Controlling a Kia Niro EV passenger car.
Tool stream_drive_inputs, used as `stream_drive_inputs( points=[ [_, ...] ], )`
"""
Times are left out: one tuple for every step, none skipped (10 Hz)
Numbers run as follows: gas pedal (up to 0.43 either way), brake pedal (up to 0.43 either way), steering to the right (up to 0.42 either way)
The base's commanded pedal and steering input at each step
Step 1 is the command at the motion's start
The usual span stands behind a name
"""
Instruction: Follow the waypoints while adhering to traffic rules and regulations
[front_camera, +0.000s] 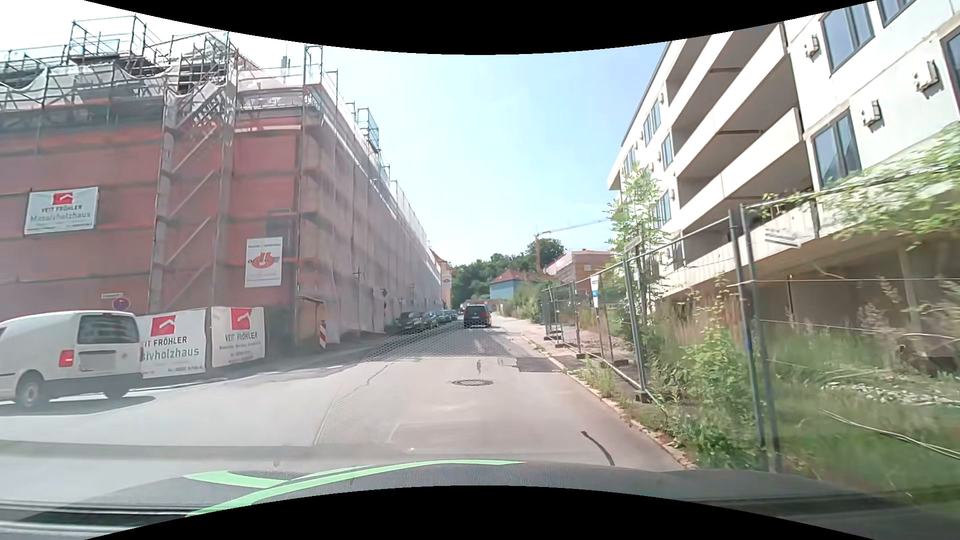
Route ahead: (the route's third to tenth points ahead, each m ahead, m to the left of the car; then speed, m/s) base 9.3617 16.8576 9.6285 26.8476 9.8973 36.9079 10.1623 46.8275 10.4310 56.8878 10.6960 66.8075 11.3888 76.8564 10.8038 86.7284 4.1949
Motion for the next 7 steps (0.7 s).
stream_drive_inputs(
  points=[
    [0.197,0.0,-0.039],
    [0.197,0.0,-0.072],
    [0.197,0.0,-0.109],
    [0.197,0.0,-0.148],
    [0.197,0.0,-0.198],
    [0.209,0.0,-0.246],
    [0.22,0.0,-0.28]
  ],
)
